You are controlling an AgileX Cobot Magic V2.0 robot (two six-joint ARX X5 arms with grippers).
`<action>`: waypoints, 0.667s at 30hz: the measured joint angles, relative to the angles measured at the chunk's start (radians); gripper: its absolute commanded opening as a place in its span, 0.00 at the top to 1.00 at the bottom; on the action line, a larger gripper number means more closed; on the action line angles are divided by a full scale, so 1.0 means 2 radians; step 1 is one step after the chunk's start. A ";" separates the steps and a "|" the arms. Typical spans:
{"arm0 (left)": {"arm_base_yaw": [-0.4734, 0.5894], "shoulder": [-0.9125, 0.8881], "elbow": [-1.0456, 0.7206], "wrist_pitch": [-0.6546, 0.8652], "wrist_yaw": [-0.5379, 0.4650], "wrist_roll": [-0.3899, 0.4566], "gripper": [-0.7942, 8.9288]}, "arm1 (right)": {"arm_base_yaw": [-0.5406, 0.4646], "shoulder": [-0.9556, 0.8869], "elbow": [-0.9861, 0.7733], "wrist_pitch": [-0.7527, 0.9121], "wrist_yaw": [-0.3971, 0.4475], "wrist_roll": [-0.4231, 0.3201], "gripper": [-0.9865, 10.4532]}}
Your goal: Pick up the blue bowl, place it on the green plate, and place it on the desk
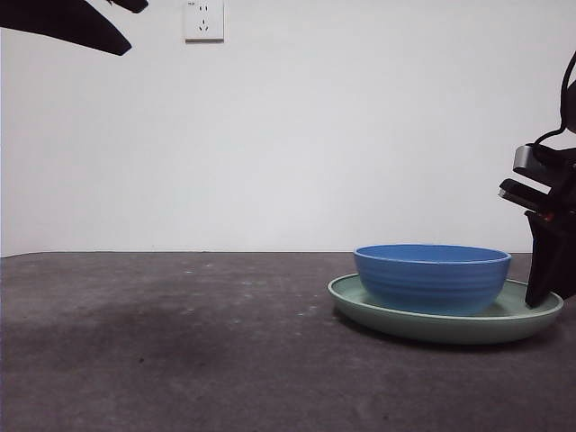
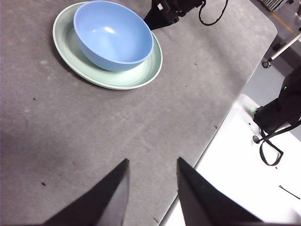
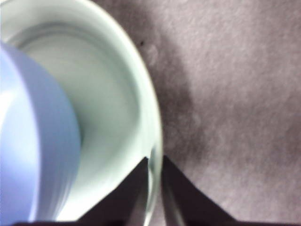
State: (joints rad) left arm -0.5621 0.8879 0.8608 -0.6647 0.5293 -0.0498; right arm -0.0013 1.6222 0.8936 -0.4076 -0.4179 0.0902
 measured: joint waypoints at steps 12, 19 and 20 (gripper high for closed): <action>0.000 0.000 0.000 0.000 0.000 0.000 0.75 | -0.002 -0.009 0.000 0.009 -0.019 0.025 0.90; 0.000 0.000 0.000 0.000 0.000 0.000 0.75 | -0.003 -0.059 0.000 0.013 -0.042 0.040 0.90; 0.000 0.000 0.000 0.000 0.000 0.000 0.75 | -0.003 -0.064 0.000 0.015 -0.048 0.044 0.90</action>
State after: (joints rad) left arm -0.5621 0.8879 0.8608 -0.6651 0.5293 -0.0498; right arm -0.0067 1.4944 0.8936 -0.3782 -0.5137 0.1776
